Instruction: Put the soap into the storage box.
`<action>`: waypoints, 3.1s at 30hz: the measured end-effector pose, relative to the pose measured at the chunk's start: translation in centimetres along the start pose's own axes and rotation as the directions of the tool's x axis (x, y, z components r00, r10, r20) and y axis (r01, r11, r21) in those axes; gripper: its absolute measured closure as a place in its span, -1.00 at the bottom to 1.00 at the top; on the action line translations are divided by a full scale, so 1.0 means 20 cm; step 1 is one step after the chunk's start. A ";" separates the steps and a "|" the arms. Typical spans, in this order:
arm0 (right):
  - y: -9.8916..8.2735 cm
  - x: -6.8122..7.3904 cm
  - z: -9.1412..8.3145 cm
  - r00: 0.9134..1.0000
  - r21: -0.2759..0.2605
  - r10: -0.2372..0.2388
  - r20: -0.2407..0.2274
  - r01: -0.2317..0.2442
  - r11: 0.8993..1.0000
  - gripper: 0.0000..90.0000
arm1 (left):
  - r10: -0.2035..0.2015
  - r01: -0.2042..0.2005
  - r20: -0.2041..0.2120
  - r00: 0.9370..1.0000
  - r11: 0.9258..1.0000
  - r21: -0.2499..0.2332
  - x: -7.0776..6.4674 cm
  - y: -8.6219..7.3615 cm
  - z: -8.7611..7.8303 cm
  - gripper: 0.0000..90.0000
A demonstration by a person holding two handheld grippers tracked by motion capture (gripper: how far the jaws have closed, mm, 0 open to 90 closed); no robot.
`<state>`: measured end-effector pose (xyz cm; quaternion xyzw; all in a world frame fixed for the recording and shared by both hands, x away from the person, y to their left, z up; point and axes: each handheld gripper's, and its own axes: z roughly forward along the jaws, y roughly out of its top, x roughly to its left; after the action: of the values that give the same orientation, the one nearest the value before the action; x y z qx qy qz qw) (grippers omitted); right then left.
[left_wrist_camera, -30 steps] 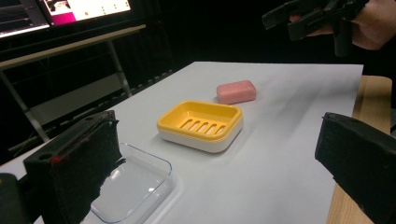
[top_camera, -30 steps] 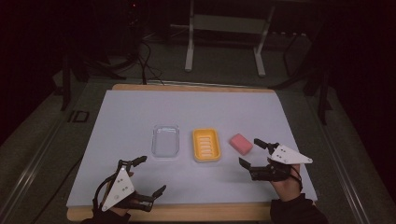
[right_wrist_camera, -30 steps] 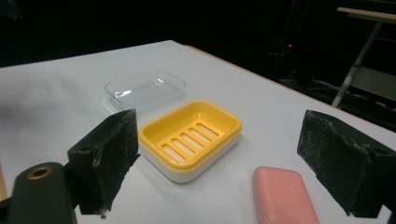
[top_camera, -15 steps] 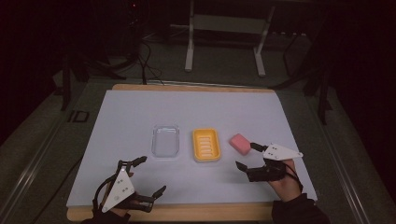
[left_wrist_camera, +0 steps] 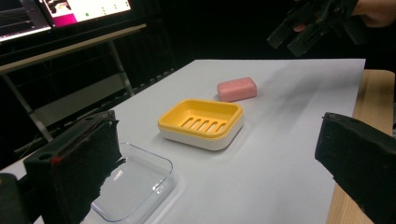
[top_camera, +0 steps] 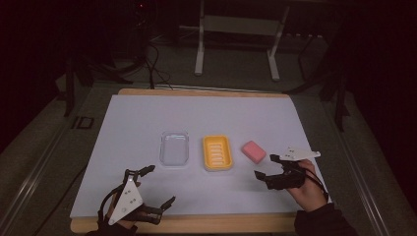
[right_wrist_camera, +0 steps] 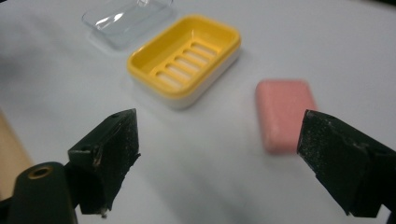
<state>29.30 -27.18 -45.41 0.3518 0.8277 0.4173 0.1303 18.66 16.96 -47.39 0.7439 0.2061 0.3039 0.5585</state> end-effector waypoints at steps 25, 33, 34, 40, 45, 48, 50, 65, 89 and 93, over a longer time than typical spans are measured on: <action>0.01 -0.08 0.02 0.997 0.436 0.070 -0.017 -0.056 0.898 -0.66 | 0.023 -0.023 0.001 1.000 1.000 0.020 -0.01 0.00 0.01 -0.99; 0.02 -0.12 0.03 0.995 0.528 0.083 -0.052 -0.043 0.848 -0.66 | 0.022 -0.022 0.003 1.000 1.000 0.021 -0.01 0.00 0.01 -0.99; 0.02 -0.12 0.04 0.996 0.540 0.076 -0.049 -0.038 0.841 -0.66 | 0.023 -0.023 0.002 1.000 1.000 0.020 -0.01 0.00 0.01 -0.99; 0.03 -0.14 0.05 0.996 0.622 0.076 -0.046 -0.031 0.782 -0.66 | 0.027 -0.027 0.005 1.000 0.999 0.023 -0.01 0.00 0.01 -0.99; 0.05 -0.15 0.06 0.996 0.688 0.082 -0.043 -0.030 0.725 -0.66 | 0.032 -0.032 0.006 0.999 0.999 0.025 -0.02 0.00 0.01 -0.99; 0.05 -0.17 0.07 0.997 0.717 0.067 -0.044 -0.015 0.697 -0.66 | 0.030 -0.030 0.006 1.000 0.999 0.025 -0.02 0.00 0.01 -0.99; 0.06 -0.18 0.08 0.998 0.738 0.052 -0.040 -0.005 0.675 -0.66 | 0.030 -0.031 0.006 1.000 0.999 0.024 -0.02 0.00 0.01 -0.99; 0.11 -0.25 0.11 0.997 0.781 -0.036 -0.071 0.078 0.619 -0.62 | 0.032 -0.032 0.009 0.999 0.999 0.024 -0.02 0.00 0.01 -0.98; 0.24 -0.34 0.23 0.990 0.761 -0.099 -0.097 0.138 0.634 -0.63 | 0.032 -0.033 0.016 0.999 0.999 0.028 -0.02 0.00 0.01 -0.99; 0.27 -0.34 0.27 0.990 0.741 -0.098 -0.103 0.142 0.656 -0.63 | 0.034 -0.034 0.016 0.999 0.999 0.030 -0.02 0.00 0.01 -0.99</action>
<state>39.49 -26.41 -45.07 0.3074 0.9505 0.0415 -0.0200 18.55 16.57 -47.58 0.7580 0.1936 0.3043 0.5435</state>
